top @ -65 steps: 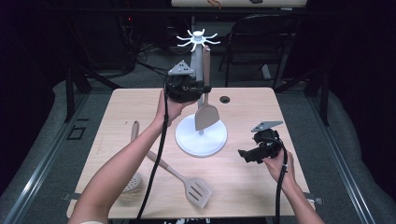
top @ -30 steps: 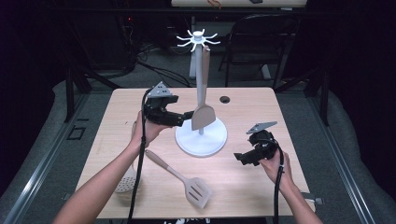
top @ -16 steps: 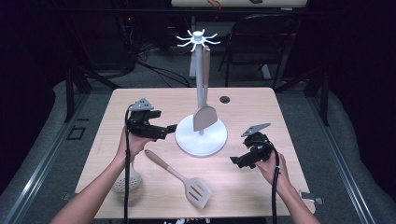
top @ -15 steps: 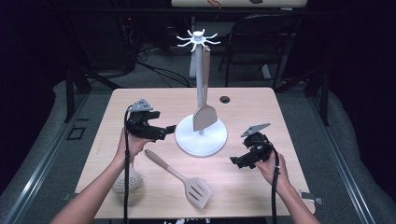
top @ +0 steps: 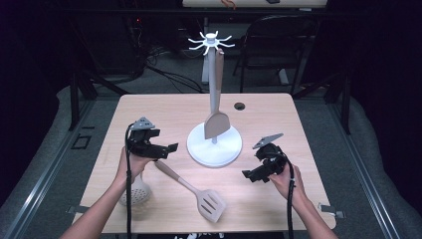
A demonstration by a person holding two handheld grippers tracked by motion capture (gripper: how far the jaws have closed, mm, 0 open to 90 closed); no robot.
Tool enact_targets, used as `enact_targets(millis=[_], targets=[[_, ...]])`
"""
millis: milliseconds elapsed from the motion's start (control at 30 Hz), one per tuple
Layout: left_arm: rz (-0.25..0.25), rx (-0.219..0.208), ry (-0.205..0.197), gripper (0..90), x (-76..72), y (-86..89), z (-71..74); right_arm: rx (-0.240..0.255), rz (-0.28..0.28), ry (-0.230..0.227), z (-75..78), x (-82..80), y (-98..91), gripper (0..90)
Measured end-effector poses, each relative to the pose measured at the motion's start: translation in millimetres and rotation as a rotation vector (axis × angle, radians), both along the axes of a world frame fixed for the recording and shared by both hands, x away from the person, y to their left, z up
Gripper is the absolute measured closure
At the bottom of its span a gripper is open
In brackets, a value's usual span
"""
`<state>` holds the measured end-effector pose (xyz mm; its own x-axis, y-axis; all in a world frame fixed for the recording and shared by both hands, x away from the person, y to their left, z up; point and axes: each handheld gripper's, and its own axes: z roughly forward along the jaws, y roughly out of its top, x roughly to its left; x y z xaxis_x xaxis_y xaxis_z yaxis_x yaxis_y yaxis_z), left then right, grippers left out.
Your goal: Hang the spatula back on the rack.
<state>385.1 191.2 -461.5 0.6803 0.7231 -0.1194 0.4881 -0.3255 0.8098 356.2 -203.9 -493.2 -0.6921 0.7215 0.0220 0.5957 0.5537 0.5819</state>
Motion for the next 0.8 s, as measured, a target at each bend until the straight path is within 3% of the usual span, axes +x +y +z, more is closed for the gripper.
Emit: enact_targets(millis=[267, 433, 600, 800], targets=[[0.038, -0.036, -0.014, 7.7, -1.4, 8.7, 0.7, -0.003, 0.018, 0.005, -0.9, -2.8, 3.2, 2.1], [0.011, -0.068, -0.058, 11.0, 4.2, 5.6, 28.3, -0.008, 0.015, -0.002, 0.7, -2.1, 3.0, 2.4], [-0.032, -0.084, -0.099, 13.4, 16.5, -3.3, 67.0, -0.008, 0.01, -0.014, 1.9, 0.0, -0.8, 2.8], [-0.059, -0.117, -0.114, 15.0, 32.9, -13.6, 95.6, -0.001, 0.0, -0.004, 1.9, 2.3, -5.2, 3.2]])
